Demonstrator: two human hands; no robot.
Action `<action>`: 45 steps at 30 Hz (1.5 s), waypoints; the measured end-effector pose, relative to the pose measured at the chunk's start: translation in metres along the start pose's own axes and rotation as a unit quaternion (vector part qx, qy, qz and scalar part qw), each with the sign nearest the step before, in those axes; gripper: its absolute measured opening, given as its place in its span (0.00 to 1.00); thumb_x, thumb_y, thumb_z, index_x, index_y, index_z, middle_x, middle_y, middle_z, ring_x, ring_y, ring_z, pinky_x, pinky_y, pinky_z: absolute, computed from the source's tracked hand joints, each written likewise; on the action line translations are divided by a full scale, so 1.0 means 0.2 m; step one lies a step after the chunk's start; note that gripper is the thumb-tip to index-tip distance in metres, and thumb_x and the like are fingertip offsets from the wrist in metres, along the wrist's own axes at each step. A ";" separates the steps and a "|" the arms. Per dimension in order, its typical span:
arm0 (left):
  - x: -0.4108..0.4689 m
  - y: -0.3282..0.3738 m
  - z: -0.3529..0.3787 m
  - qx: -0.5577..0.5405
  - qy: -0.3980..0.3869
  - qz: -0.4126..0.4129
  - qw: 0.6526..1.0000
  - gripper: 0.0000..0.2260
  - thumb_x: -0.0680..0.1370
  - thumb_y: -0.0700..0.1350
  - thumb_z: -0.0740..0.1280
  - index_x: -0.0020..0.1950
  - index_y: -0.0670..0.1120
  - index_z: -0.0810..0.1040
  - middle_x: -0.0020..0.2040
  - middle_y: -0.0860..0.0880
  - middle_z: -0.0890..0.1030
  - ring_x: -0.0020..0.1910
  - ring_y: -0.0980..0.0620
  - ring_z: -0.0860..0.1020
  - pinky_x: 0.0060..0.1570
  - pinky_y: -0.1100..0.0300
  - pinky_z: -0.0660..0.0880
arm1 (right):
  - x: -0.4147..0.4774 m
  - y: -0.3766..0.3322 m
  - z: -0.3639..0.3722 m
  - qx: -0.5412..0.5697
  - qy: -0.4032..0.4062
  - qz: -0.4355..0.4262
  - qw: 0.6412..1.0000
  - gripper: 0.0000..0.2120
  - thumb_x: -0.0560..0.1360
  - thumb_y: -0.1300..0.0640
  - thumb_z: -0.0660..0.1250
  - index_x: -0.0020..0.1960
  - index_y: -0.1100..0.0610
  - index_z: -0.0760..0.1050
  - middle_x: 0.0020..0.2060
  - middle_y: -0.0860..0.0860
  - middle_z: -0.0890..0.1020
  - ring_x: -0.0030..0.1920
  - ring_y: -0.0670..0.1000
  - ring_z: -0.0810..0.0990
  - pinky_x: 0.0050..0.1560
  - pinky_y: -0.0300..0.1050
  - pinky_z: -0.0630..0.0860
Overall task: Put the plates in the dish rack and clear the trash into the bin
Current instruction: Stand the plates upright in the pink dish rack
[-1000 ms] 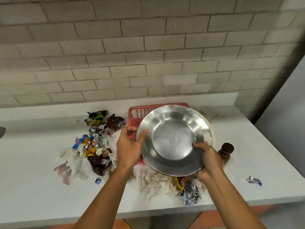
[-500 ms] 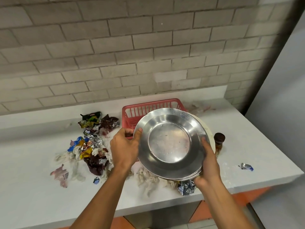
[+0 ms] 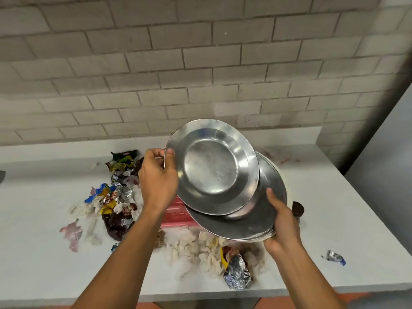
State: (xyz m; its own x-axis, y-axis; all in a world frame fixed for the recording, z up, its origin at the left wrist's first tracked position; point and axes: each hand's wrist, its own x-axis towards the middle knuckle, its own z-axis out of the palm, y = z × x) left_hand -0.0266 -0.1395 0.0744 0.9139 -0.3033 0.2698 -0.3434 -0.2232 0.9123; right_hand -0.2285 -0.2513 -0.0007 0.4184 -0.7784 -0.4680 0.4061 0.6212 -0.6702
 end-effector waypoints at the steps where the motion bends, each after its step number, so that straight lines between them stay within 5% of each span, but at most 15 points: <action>1: 0.01 0.01 0.00 -0.002 0.006 -0.001 1.000 0.11 0.83 0.54 0.63 0.55 0.47 0.73 0.44 0.55 0.79 0.35 0.64 0.77 0.36 0.65 0.70 | 0.03 -0.03 0.00 -0.018 0.008 -0.005 1.000 0.16 0.74 0.55 0.75 0.60 0.59 0.82 0.52 0.57 0.87 0.51 0.59 0.87 0.55 0.58 0.81; 5: 0.07 0.06 -0.01 -0.019 0.018 -0.004 1.000 0.07 0.84 0.49 0.62 0.60 0.51 0.68 0.39 0.50 0.81 0.29 0.65 0.77 0.33 0.59 0.76 | 0.16 -0.15 -0.01 -0.076 0.056 -0.045 0.995 0.21 0.65 0.56 0.81 0.56 0.58 0.83 0.49 0.56 0.88 0.48 0.61 0.87 0.52 0.60 0.83; 8: 0.13 0.04 -0.05 -0.060 -0.005 -0.034 0.998 0.13 0.83 0.42 0.61 0.64 0.59 0.70 0.46 0.40 0.82 0.41 0.51 0.82 0.36 0.51 0.81 | 0.21 -0.22 -0.01 -0.086 0.069 -0.052 0.993 0.15 0.67 0.57 0.80 0.52 0.55 0.82 0.49 0.55 0.87 0.49 0.61 0.86 0.54 0.61 0.82; 12: 0.16 -0.02 -0.08 -0.133 0.004 -0.133 0.982 0.16 0.82 0.34 0.57 0.57 0.49 0.82 0.57 0.46 0.82 0.52 0.49 0.83 0.39 0.58 0.81 | 0.25 -0.28 -0.01 -0.080 0.074 -0.063 0.992 0.15 0.68 0.56 0.79 0.54 0.55 0.81 0.50 0.54 0.86 0.49 0.59 0.85 0.53 0.59 0.83; 18: 0.09 -0.25 -0.09 -0.312 -0.054 -0.345 0.884 0.08 0.80 0.32 0.60 0.55 0.33 0.79 0.47 0.40 0.84 0.37 0.52 0.82 0.34 0.61 0.81 | 0.29 -0.37 0.04 -0.073 0.090 -0.090 0.989 0.10 0.69 0.56 0.79 0.47 0.52 0.79 0.49 0.50 0.86 0.48 0.54 0.86 0.54 0.56 0.83; 23: 0.07 -0.42 -0.04 -0.374 -0.038 -0.456 0.807 0.08 0.82 0.34 0.61 0.51 0.34 0.80 0.42 0.39 0.82 0.35 0.49 0.82 0.29 0.62 0.81 | 0.31 -0.40 0.07 -0.061 0.097 -0.096 0.989 0.14 0.68 0.55 0.79 0.52 0.52 0.80 0.50 0.51 0.86 0.49 0.55 0.86 0.54 0.57 0.84; 27: 0.09 -0.46 0.00 -0.383 -0.048 -0.526 0.757 0.07 0.82 0.34 0.62 0.55 0.32 0.78 0.53 0.35 0.82 0.40 0.48 0.84 0.29 0.60 0.82 | 0.31 -0.39 0.08 -0.050 0.100 -0.097 0.989 0.17 0.70 0.56 0.78 0.57 0.52 0.78 0.51 0.51 0.85 0.50 0.56 0.85 0.54 0.57 0.83; 33: 0.10 -0.40 0.08 -0.465 -0.029 -0.553 0.691 0.08 0.83 0.36 0.62 0.55 0.33 0.79 0.54 0.35 0.82 0.46 0.44 0.83 0.37 0.53 0.83 | 0.32 -0.34 0.11 -0.049 0.105 -0.098 0.988 0.20 0.70 0.55 0.79 0.59 0.52 0.78 0.52 0.51 0.85 0.51 0.56 0.85 0.54 0.57 0.83; 40: 0.18 -0.40 0.10 -0.559 0.016 -0.583 0.590 0.11 0.84 0.38 0.60 0.50 0.31 0.79 0.47 0.35 0.82 0.50 0.42 0.82 0.36 0.49 0.82 | 0.34 -0.30 0.12 -0.052 0.110 -0.103 0.987 0.18 0.68 0.54 0.79 0.56 0.52 0.80 0.52 0.52 0.85 0.51 0.56 0.85 0.54 0.58 0.83; 45: 0.27 -0.49 0.10 -0.592 0.032 -0.551 0.586 0.13 0.84 0.41 0.62 0.63 0.35 0.80 0.59 0.40 0.82 0.49 0.42 0.83 0.35 0.51 0.84 | 0.35 -0.29 0.15 -0.051 0.103 -0.102 0.988 0.16 0.70 0.56 0.78 0.56 0.52 0.80 0.52 0.52 0.86 0.50 0.56 0.86 0.54 0.57 0.83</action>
State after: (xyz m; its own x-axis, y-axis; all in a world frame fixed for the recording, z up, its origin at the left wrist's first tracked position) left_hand 0.0518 -0.1519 -0.0062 0.4580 -0.5360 -0.7092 0.8211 0.5609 0.1064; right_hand -0.1978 -0.3389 0.0219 0.1582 -0.8946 -0.4179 0.3768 0.4459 -0.8119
